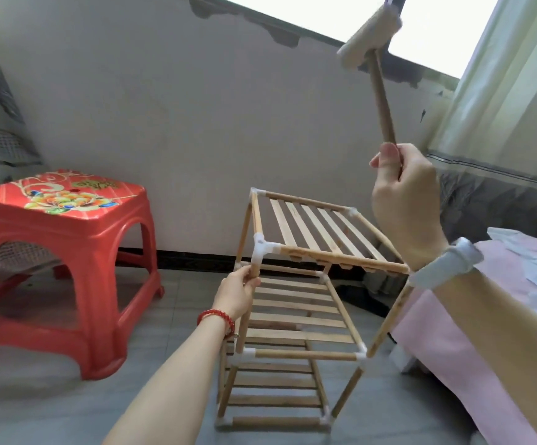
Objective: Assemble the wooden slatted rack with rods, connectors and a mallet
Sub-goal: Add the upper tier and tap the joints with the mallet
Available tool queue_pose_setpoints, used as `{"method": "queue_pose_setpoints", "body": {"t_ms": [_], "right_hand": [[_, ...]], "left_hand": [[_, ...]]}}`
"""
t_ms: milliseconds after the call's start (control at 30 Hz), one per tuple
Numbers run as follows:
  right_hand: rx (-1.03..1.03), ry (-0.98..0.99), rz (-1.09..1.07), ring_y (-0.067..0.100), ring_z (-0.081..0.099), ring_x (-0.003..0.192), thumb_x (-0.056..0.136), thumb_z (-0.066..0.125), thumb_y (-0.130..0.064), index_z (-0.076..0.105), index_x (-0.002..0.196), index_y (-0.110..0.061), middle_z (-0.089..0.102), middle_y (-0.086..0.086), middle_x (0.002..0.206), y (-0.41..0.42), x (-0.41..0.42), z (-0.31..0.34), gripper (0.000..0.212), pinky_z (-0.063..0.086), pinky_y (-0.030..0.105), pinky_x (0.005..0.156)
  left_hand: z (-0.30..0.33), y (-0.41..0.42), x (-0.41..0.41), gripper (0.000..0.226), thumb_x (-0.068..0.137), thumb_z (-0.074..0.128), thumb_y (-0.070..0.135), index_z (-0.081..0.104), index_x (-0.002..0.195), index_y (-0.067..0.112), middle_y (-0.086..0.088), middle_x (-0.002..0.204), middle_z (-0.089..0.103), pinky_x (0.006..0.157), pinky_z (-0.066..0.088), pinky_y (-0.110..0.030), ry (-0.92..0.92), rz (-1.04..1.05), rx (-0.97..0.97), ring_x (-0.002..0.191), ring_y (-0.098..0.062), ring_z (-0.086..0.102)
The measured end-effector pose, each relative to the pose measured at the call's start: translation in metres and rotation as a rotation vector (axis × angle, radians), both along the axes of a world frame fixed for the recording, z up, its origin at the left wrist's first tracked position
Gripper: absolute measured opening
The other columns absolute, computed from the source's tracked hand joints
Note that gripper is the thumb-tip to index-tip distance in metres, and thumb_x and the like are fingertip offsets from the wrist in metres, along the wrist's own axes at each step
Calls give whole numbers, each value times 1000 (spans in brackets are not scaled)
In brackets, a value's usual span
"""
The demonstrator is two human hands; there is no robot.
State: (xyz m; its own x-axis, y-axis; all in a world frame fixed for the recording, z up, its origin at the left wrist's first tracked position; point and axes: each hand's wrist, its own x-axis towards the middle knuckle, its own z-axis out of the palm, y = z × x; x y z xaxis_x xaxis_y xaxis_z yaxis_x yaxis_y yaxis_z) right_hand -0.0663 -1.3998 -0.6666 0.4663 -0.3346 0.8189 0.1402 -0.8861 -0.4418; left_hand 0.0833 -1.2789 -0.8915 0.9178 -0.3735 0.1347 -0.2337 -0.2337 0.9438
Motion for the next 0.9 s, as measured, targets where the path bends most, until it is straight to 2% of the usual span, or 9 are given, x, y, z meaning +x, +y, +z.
{"method": "queue_pose_setpoints", "body": {"t_ms": [133, 200, 300, 367, 500, 700, 767, 833, 900], "right_hand": [[-177, 924, -51, 24, 60, 78, 102, 30, -29, 56, 96, -16, 58, 2, 79, 15, 1, -90, 30, 50, 37, 70], [-102, 797, -44, 24, 58, 74, 101, 30, -34, 58, 90, -15, 57, 2, 75, 5, 1, -70, 36, 48, 38, 68], [27, 205, -32, 19, 51, 63, 101, 35, -33, 55, 87, -11, 51, -5, 65, 3, 2, -12, 33, 40, 32, 61], [57, 52, -16, 16, 50, 59, 101, 36, -29, 51, 86, -13, 49, -7, 64, 8, -1, -17, 27, 38, 30, 57], [-311, 970, -57, 18, 57, 72, 101, 30, -40, 54, 93, -17, 58, -1, 78, 25, -12, -88, 34, 51, 40, 75], [77, 171, -6, 20, 53, 69, 101, 37, -32, 56, 90, -12, 50, -7, 67, -1, -6, -9, 29, 42, 33, 66], [60, 356, 2, 19, 54, 70, 102, 34, -30, 51, 91, -14, 51, -6, 70, 6, -11, -50, 27, 41, 31, 64], [-142, 888, -41, 22, 57, 75, 101, 29, -37, 53, 91, -17, 57, -1, 77, 15, -16, -93, 33, 47, 37, 68], [-155, 868, -29, 20, 57, 72, 101, 28, -38, 57, 90, -17, 59, 1, 78, 6, -13, -80, 37, 50, 40, 70]], "left_hand": [[-5, 0, -6, 28, 97, 51, 21, 58, 124, 20, 0, 107, 65, 97, 48, -41, -1, -18, -15, 105, -17, 59], [-8, -1, -7, 28, 97, 51, 22, 58, 124, 20, 0, 107, 66, 97, 48, -41, -8, -24, -1, 106, -18, 59], [-6, 0, -1, 29, 97, 51, 21, 57, 125, 18, 0, 106, 65, 98, 47, -41, 9, 3, -21, 106, -17, 59], [-4, -1, 0, 29, 97, 51, 20, 57, 125, 18, 1, 106, 65, 98, 47, -39, 11, -3, -22, 106, -17, 59], [-4, -4, -4, 28, 97, 51, 20, 58, 124, 18, 1, 105, 66, 93, 49, -35, 2, 20, -32, 103, -16, 60], [-3, -1, -2, 29, 98, 50, 19, 57, 126, 18, -2, 109, 65, 89, 48, -31, -7, 8, -16, 106, -18, 59], [-3, -1, -1, 29, 97, 50, 19, 56, 126, 17, -2, 108, 64, 86, 47, -29, -10, 12, -15, 104, -18, 59], [-4, -1, -2, 31, 97, 50, 19, 56, 128, 16, -3, 110, 64, 88, 47, -30, -1, 21, -23, 105, -18, 58], [-5, -3, -4, 32, 97, 51, 19, 55, 129, 16, -4, 112, 63, 90, 47, -31, 8, 5, -18, 106, -19, 58]]}}
